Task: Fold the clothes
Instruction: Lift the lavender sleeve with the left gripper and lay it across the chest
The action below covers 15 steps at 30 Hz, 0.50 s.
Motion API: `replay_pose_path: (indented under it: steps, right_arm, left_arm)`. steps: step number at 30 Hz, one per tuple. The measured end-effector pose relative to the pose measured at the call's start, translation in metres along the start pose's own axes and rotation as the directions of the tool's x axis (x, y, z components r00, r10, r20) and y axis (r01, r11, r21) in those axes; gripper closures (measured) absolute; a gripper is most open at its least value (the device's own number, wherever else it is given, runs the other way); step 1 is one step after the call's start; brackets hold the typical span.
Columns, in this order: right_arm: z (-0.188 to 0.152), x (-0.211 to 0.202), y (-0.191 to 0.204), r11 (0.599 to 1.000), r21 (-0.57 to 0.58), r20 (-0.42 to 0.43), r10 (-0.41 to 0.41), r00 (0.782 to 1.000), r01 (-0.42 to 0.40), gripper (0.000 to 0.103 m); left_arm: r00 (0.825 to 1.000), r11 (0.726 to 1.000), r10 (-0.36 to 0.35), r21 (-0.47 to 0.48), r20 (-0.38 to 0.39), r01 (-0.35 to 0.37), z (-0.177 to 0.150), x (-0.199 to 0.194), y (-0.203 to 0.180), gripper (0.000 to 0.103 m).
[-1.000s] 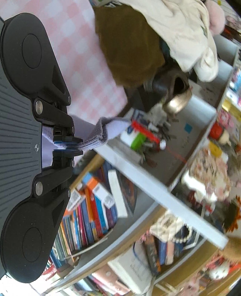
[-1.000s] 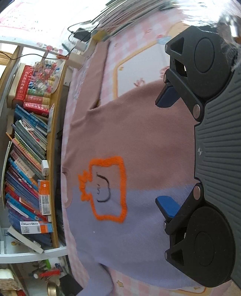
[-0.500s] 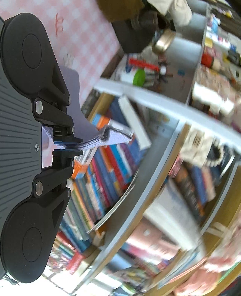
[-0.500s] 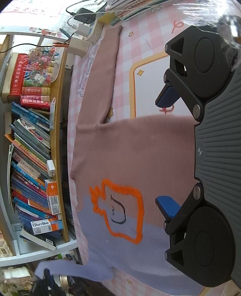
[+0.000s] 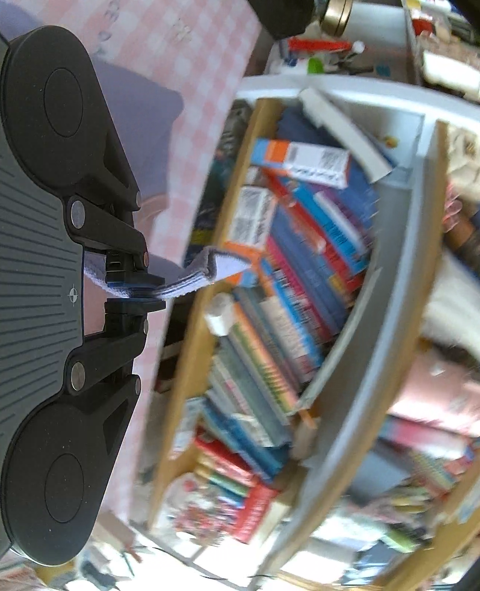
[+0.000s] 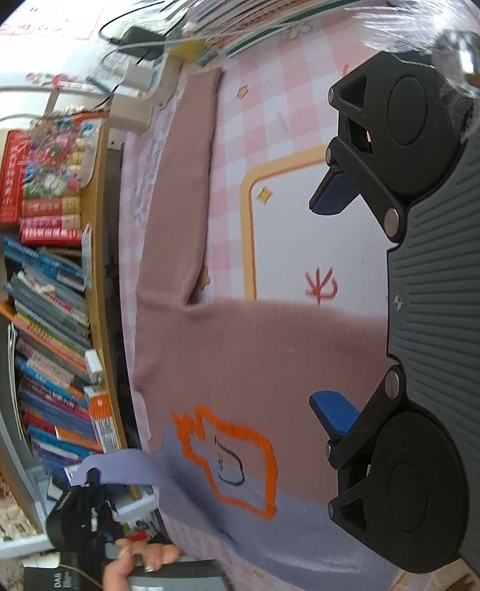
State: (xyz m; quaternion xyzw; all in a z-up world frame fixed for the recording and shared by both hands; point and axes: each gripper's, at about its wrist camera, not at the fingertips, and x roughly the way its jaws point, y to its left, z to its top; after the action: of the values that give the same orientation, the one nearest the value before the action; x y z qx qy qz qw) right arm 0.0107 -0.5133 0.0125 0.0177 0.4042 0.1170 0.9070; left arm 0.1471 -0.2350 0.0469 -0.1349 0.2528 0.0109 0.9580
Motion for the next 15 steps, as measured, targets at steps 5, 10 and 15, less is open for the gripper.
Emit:
replay_pose_path:
  steps: [5, 10, 15]
  right_arm:
    - [-0.003, 0.000, -0.016, 1.000, 0.029, -0.010, -0.013, 1.000, 0.013, 0.001]
    - [-0.004, 0.000, -0.023, 0.999, 0.043, -0.014, -0.016, 1.000, 0.017, 0.001]
    - [-0.005, 0.000, -0.027, 0.998, 0.052, -0.016, -0.018, 1.000, 0.018, 0.001]
  left_arm:
    - [0.998, 0.999, 0.010, 0.036, -0.060, -0.008, -0.019, 0.016, -0.015, 0.100]
    - [0.995, 0.994, 0.018, 0.110, -0.101, -0.007, -0.035, 0.022, -0.034, 0.097]
    - [0.992, 0.993, 0.016, 0.121, -0.122, -0.002, -0.040, 0.018, -0.043, 0.037]
